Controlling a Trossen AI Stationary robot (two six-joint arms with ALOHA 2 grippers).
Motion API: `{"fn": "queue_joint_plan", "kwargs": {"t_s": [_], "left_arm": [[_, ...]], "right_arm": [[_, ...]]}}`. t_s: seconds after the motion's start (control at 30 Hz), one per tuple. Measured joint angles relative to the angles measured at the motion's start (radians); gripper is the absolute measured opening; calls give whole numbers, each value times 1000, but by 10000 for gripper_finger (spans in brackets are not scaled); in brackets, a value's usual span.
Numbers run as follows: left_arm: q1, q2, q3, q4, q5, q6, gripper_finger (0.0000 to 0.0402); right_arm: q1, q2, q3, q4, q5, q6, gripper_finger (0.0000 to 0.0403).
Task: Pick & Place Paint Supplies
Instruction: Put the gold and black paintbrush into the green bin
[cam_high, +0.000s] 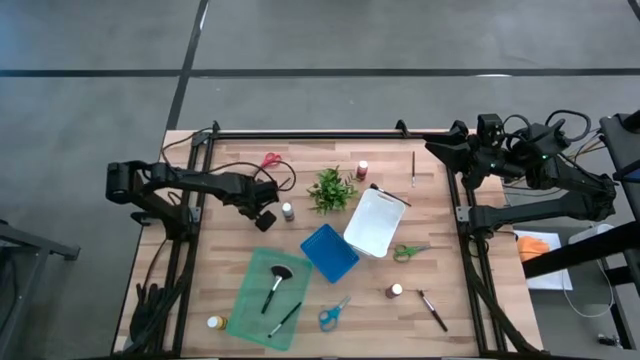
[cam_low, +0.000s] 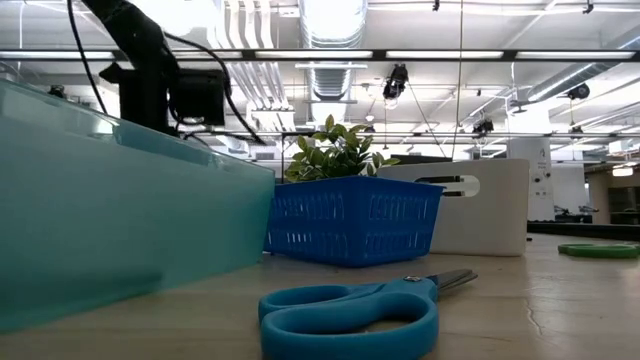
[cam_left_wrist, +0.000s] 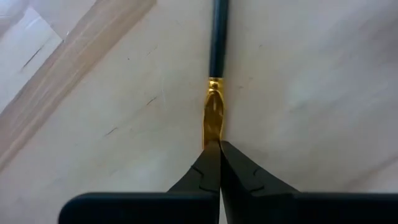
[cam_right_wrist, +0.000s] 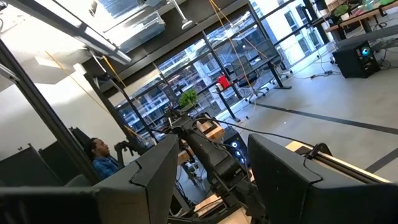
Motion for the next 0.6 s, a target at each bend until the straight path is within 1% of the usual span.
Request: {"fn": "queue_joint_plan", "kwargs": {"t_s": [0.3,0.4,0.5,0.6], "left_arm": [[6,-190,1,-36,33,-64,1],[6,-237,2,-50,52,-47,1],[6,-247,-4,-67,58,-37,3],[6,-224,-4,-77,53,-41,26]], "right_arm": [[0,0,-2,0,0,0,192],[0,0,-4,0,0,0,192],[0,0,-10,0,0,0,192],[0,4,-14,0,0,0,192]]}}
